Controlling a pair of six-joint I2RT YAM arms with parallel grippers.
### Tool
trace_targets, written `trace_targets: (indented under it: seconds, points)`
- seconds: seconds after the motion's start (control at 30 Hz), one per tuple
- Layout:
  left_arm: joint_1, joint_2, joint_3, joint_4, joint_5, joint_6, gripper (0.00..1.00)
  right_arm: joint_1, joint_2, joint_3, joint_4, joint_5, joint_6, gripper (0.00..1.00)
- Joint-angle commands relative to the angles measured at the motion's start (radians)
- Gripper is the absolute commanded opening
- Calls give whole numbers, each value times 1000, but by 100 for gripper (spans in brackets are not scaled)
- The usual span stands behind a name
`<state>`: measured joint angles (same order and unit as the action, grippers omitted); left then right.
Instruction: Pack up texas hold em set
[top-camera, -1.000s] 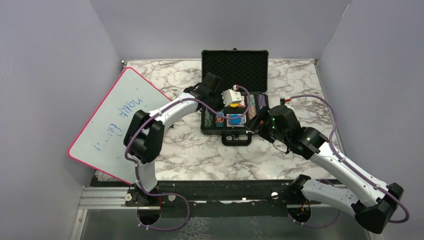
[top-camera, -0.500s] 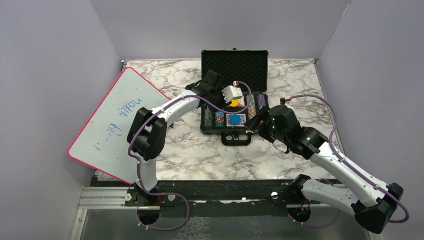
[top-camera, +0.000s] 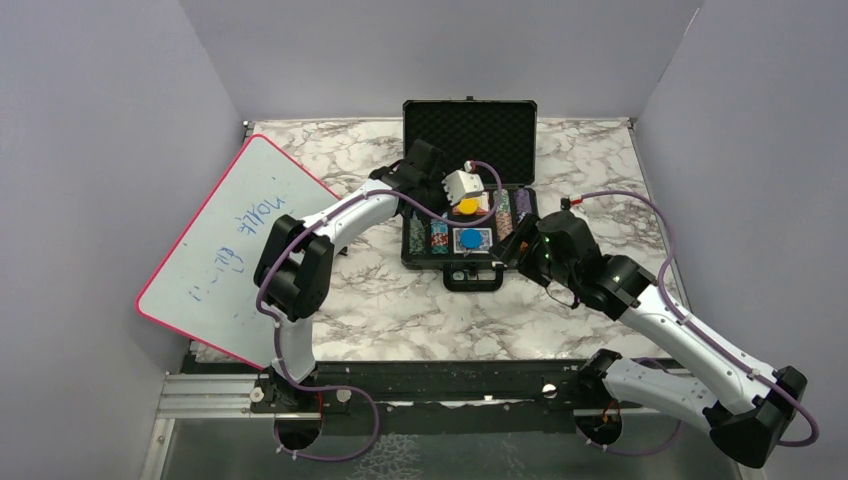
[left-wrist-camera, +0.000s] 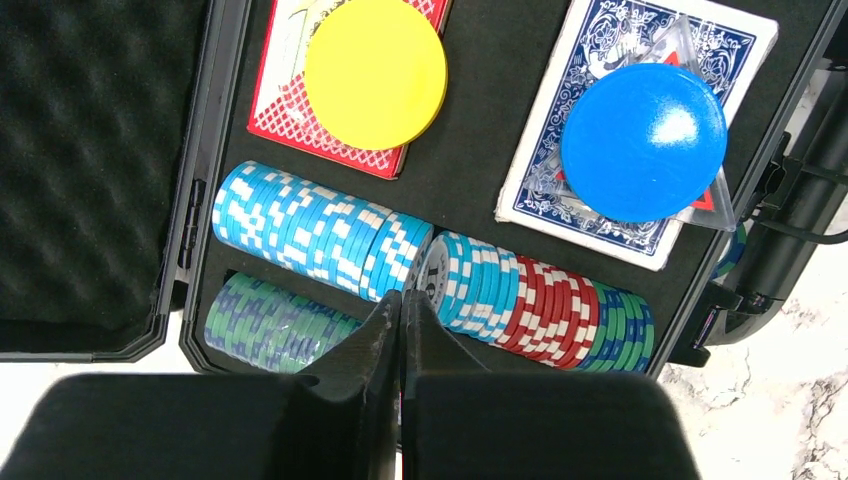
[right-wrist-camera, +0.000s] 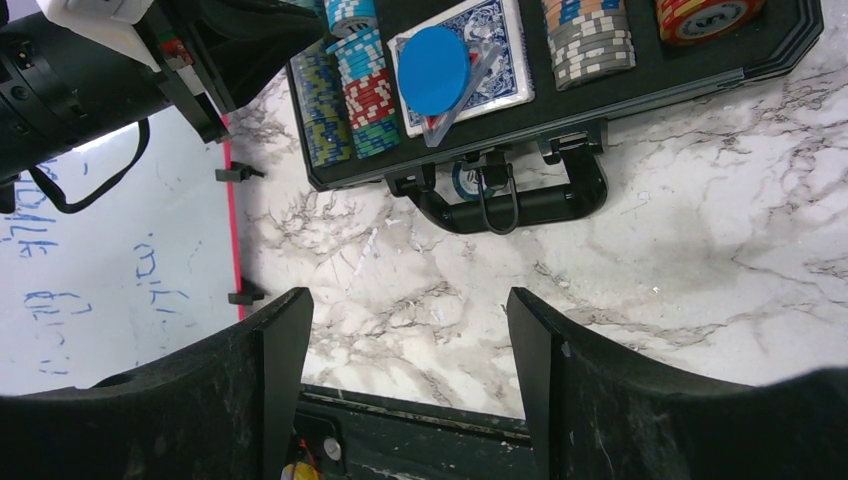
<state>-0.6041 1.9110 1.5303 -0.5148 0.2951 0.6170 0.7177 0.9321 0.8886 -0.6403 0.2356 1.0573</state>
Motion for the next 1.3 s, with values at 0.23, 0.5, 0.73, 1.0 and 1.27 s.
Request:
trace_targets:
  seconds: [0.23, 0.5, 0.73, 1.0, 1.27]
  points:
    - [2, 12, -14, -6, 53, -16, 8, -4, -24, -6, -37, 45, 10, 74]
    - [3, 22, -22, -16, 73, -8, 4, -4, -24, -7, -39, 46, 10, 74]
    - [2, 41, -11, -19, 41, -10, 0, -4, -25, -8, -42, 49, 10, 74]
    - [2, 60, 14, -18, -7, -28, 0, -4, -27, -8, -48, 56, 10, 74]
    - [18, -48, 66, -8, 74, -89, 18, -4, 0, -14, -48, 82, -21, 75]
